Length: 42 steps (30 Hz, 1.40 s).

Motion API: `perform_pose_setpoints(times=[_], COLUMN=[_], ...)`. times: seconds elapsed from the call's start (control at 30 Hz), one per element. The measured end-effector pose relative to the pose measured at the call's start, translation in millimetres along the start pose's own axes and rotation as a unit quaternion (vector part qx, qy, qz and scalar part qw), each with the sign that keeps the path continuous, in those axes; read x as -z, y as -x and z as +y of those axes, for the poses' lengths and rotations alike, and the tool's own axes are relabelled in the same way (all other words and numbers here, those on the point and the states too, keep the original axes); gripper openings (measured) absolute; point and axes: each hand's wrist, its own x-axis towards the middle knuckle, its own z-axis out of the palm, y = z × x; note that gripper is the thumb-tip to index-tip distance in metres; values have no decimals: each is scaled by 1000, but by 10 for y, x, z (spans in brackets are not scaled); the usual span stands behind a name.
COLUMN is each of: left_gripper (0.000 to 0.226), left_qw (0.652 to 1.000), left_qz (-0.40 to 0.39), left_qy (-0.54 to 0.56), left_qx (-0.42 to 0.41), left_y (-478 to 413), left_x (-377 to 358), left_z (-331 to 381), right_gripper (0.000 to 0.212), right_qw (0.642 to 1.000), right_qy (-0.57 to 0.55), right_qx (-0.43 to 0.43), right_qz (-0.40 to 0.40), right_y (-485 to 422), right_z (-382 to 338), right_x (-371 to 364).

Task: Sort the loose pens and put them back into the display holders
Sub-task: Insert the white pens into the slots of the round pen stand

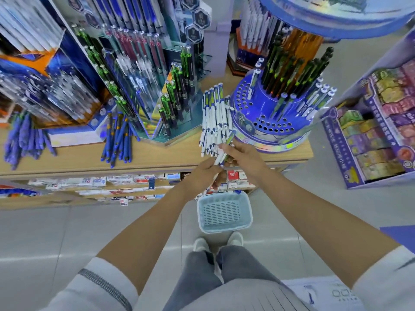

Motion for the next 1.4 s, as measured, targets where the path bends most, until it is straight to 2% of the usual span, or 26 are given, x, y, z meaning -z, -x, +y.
perform_pose_setpoints(times=[0.1,0.17,0.23,0.33,0.43,0.6,0.67,0.73,0.87,0.97,1.13,1.4], left_gripper=[12,21,27,15,13,13,13,16,21,26,19,13], left_qw=[999,998,995,986,969,974,967,963,937,930,927,924], left_qz=[-31,-39,-8,44,63,65,96,132,222,265,298,324], left_qy=[-21,-52,-81,-106,-166,-130,-137,-144,-167,-143,-153,-154], left_qx=[1,-22,-58,-120,-172,-172,-190,-188,-213,-209,-167,-131], left_y=[15,-7,-51,-150,-233,-434,-553,-660,-854,-936,-998,-1006], left_x=[-37,-83,-161,-376,-614,-1074,-1279,-1462,-1833,-2002,-2140,-2082], left_z=[12,16,45,143,299,526,611,696,813,862,901,889], right_gripper=[32,24,18,19,8,20,18,5,24,19,14,9], right_qw=[999,998,998,998,994,992,992,990,980,982,989,989], right_qy=[-12,-11,1,12,6,-12,-3,17,84,88,109,81], right_qx=[0,14,28,42,61,87,89,100,127,145,90,92], right_qz=[43,56,56,54,87,92,90,95,126,83,-49,-84], right_y=[68,148,232,351,435,532,518,456,232,82,-151,-214], right_z=[59,44,5,-46,-85,-187,-247,-318,-561,-699,-640,-551], right_x=[125,223,320,527,837,1547,1839,2111,2591,2723,2747,2740])
